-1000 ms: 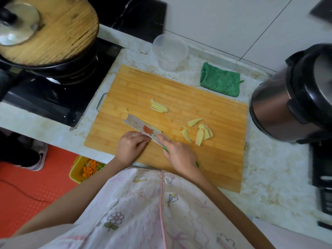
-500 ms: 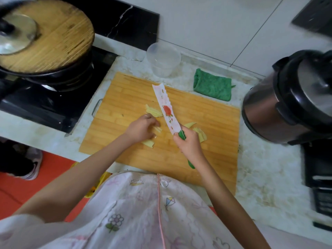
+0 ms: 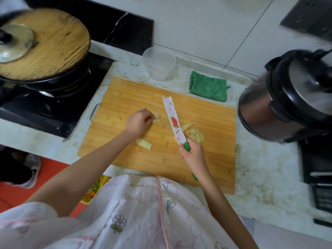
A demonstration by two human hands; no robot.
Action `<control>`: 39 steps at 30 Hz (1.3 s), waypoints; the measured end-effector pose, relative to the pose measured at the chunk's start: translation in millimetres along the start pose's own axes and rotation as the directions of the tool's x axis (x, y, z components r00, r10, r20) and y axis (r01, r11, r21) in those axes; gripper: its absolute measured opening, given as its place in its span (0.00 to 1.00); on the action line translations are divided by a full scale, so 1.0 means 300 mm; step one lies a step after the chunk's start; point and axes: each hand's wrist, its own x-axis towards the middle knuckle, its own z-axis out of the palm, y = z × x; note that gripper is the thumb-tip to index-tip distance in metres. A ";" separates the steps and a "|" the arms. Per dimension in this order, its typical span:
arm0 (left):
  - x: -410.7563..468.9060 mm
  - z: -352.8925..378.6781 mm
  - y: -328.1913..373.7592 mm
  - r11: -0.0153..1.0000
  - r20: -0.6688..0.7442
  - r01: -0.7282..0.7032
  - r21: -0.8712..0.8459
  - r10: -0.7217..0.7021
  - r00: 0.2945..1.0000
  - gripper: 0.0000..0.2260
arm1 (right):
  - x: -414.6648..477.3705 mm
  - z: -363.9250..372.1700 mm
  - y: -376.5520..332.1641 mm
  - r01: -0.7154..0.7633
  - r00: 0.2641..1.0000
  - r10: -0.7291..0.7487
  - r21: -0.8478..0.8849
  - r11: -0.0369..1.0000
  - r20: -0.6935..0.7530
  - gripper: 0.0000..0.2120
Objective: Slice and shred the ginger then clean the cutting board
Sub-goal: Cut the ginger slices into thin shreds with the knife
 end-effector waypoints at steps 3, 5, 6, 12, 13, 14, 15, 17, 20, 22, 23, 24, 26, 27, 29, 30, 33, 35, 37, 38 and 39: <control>-0.019 -0.025 -0.008 0.969 -0.180 0.112 -0.219 -0.153 0.972 0.08 | -0.001 -0.037 0.006 0.136 0.990 -0.139 -0.391 0.910 0.022 0.21; -0.020 -0.061 -0.004 0.912 -0.261 0.164 -0.375 -0.274 0.926 0.09 | 0.001 -0.065 0.007 0.280 0.957 -0.266 -0.631 0.724 0.119 0.28; -0.018 -0.084 0.001 0.891 -0.278 0.159 -0.426 -0.296 0.914 0.08 | 0.001 -0.069 0.010 0.346 0.932 -0.316 -0.692 0.633 0.177 0.30; -0.009 -0.178 0.085 0.894 0.270 -0.017 -0.447 0.153 0.951 0.09 | 0.015 -0.092 0.038 0.606 0.748 -0.551 -0.720 0.338 0.370 0.36; -0.013 -0.174 0.103 0.899 0.372 -0.022 -0.438 0.203 0.906 0.12 | 0.016 -0.094 0.036 0.635 0.718 -0.571 -0.711 0.302 0.399 0.36; -0.016 -0.167 0.121 0.898 0.460 -0.003 -0.440 0.229 0.858 0.14 | 0.017 -0.094 0.031 0.655 0.698 -0.579 -0.703 0.278 0.421 0.36; -0.019 -0.160 0.135 0.899 0.528 0.014 -0.439 0.245 0.813 0.16 | 0.016 -0.090 0.028 0.664 0.682 -0.593 -0.702 0.257 0.429 0.36; -0.017 -0.149 0.151 0.904 0.579 0.007 -0.427 0.268 0.770 0.15 | 0.013 -0.082 0.023 0.669 0.668 -0.609 -0.704 0.238 0.428 0.34; -0.003 -0.155 0.137 0.886 0.570 0.042 -0.462 0.260 0.779 0.12 | 0.003 -0.077 0.031 0.661 0.674 -0.609 -0.710 0.243 0.419 0.33; 0.007 -0.166 0.117 0.890 0.562 0.051 -0.452 0.240 0.792 0.11 | -0.005 -0.077 0.038 0.650 0.683 -0.607 -0.716 0.253 0.406 0.33; 0.012 -0.170 0.107 0.898 0.555 0.047 -0.437 0.228 0.800 0.10 | -0.009 -0.076 0.042 0.650 0.685 -0.609 -0.713 0.263 0.400 0.33; 0.017 -0.173 0.101 0.903 0.546 0.044 -0.428 0.220 0.808 0.09 | -0.014 -0.077 0.045 0.651 0.686 -0.611 -0.708 0.274 0.395 0.33; 0.022 -0.175 0.099 0.897 0.530 0.042 -0.440 0.222 0.819 0.07 | -0.019 -0.079 0.051 0.649 0.685 -0.623 -0.704 0.288 0.377 0.32; 0.023 -0.174 0.101 0.893 0.525 0.042 -0.449 0.225 0.821 0.06 | -0.019 -0.079 0.054 0.644 0.685 -0.631 -0.707 0.291 0.364 0.32; 0.029 -0.162 0.107 0.899 0.501 0.033 -0.437 0.213 0.839 0.05 | -0.019 -0.079 0.059 0.637 0.680 -0.651 -0.711 0.297 0.337 0.30; 0.036 -0.154 0.106 0.904 0.474 0.036 -0.425 0.189 0.860 0.05 | -0.021 -0.081 0.061 0.637 0.676 -0.659 -0.710 0.299 0.329 0.30; 0.073 -0.144 0.077 0.902 0.382 0.117 -0.415 0.056 0.922 0.06 | -0.034 -0.098 0.070 0.640 0.673 -0.667 -0.704 0.310 0.318 0.30; 0.099 -0.142 0.044 0.920 0.335 0.120 -0.373 0.013 0.942 0.04 | -0.047 -0.107 0.084 0.619 0.702 -0.659 -0.690 0.375 0.271 0.26; 0.116 -0.143 0.027 0.946 0.316 0.099 -0.309 0.004 0.949 0.04 | -0.062 -0.106 0.095 0.568 0.766 -0.615 -0.643 0.513 0.186 0.23; 0.120 -0.142 0.026 0.957 0.319 0.088 -0.277 0.005 0.948 0.05 | -0.069 -0.102 0.100 0.537 0.797 -0.586 -0.616 0.576 0.148 0.22; 0.125 -0.141 0.024 0.966 0.323 0.074 -0.248 0.010 0.946 0.06 | -0.076 -0.098 0.104 0.506 0.824 -0.556 -0.590 0.630 0.112 0.21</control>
